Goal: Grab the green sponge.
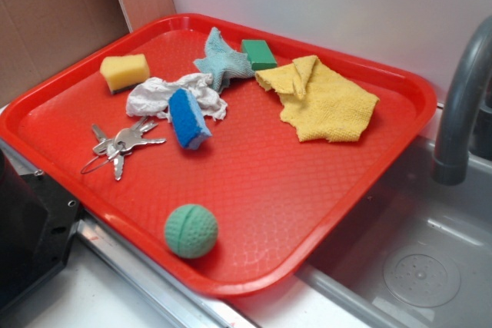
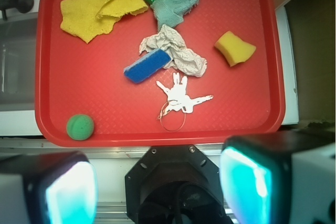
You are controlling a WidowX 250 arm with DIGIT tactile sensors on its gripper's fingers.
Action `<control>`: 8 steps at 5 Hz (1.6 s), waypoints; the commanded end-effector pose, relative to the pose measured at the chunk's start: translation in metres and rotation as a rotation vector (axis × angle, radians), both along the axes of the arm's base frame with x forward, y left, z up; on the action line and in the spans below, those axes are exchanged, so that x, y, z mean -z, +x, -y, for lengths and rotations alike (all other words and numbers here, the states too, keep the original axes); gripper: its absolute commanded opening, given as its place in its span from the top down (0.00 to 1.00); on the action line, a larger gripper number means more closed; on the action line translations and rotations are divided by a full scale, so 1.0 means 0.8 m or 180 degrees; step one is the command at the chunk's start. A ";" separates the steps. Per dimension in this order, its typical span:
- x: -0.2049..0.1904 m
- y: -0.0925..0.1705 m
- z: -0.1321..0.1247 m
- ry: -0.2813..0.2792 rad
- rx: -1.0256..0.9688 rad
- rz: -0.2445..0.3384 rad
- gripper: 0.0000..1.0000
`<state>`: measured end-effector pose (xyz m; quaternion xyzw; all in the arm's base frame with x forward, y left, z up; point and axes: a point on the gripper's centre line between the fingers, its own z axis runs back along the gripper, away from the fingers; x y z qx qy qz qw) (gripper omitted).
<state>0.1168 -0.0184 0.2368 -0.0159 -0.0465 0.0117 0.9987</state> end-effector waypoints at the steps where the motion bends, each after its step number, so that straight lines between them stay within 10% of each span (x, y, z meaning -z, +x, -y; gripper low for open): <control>1: 0.000 0.000 0.000 0.0000 0.0000 0.0000 0.00; 2: 0.063 0.028 -0.048 0.0270 -0.0793 -0.0080 0.00; 4: 0.103 0.124 -0.133 -0.0043 -0.2390 0.0368 0.00; 5: 0.117 0.138 -0.144 0.0118 -0.1581 0.0431 0.00; 6: 0.134 0.132 -0.161 0.0463 -0.0737 0.0117 0.00; 8: 0.206 0.126 -0.176 0.0588 0.0902 -0.0364 0.00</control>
